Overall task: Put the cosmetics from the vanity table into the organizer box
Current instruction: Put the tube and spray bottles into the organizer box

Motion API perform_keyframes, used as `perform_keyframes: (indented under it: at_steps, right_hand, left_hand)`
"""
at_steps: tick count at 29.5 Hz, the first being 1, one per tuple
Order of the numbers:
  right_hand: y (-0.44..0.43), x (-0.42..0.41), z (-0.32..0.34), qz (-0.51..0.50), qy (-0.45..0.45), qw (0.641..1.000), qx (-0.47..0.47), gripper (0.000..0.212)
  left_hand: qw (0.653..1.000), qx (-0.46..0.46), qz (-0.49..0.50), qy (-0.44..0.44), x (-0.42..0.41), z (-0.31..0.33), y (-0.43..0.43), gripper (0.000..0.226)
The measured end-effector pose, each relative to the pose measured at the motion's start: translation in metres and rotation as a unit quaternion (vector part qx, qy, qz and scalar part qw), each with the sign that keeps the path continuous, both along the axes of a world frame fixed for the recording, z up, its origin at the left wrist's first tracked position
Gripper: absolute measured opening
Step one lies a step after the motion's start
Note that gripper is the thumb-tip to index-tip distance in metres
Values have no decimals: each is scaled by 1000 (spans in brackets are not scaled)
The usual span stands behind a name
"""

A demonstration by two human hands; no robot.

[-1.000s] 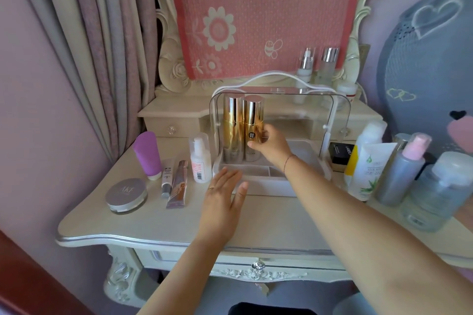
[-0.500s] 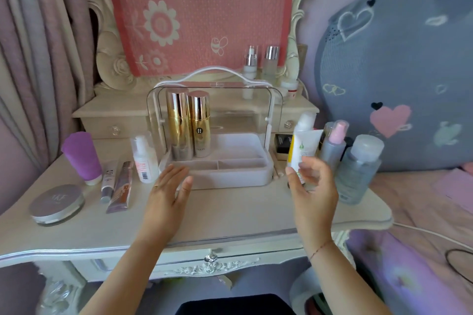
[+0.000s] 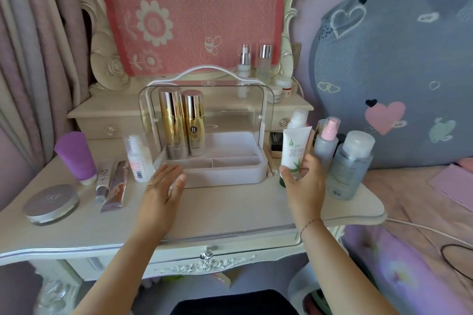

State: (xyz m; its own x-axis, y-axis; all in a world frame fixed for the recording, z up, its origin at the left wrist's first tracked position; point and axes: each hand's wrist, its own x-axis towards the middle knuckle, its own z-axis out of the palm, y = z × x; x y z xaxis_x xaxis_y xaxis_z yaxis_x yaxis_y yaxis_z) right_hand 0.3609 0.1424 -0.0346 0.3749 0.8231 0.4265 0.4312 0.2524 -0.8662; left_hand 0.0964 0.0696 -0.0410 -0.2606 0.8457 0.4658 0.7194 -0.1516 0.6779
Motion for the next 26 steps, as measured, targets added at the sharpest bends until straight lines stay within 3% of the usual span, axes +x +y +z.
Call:
perform_keyframes:
  at_steps: [4,8,11,14,17,26]
  right_hand:
    - [2,3,-2,23,-17,999,-31,37]
    - [-5,3,2,76,33,995,-54,29]
    - [-21,-5,12,72,38,996,-25,29]
    - [-31,-33,32,152,49,987,30,32]
    - [-19,-72,51,211,-1,977,22,38]
    - [82,-124,51,162,-165,965,-125,56]
  left_hand:
    - [1000,0,-2,-1,-1,-1,0,48]
    - [1000,-1,-2,-1,-1,0,1,49]
    - [1000,-1,2,-2,-2,-1,1,49]
    - [1000,4,4,-1,-1,-2,2,50]
    - [1000,3,2,-5,-1,-2,2,51]
    - [1000,4,8,14,-2,-3,3,43]
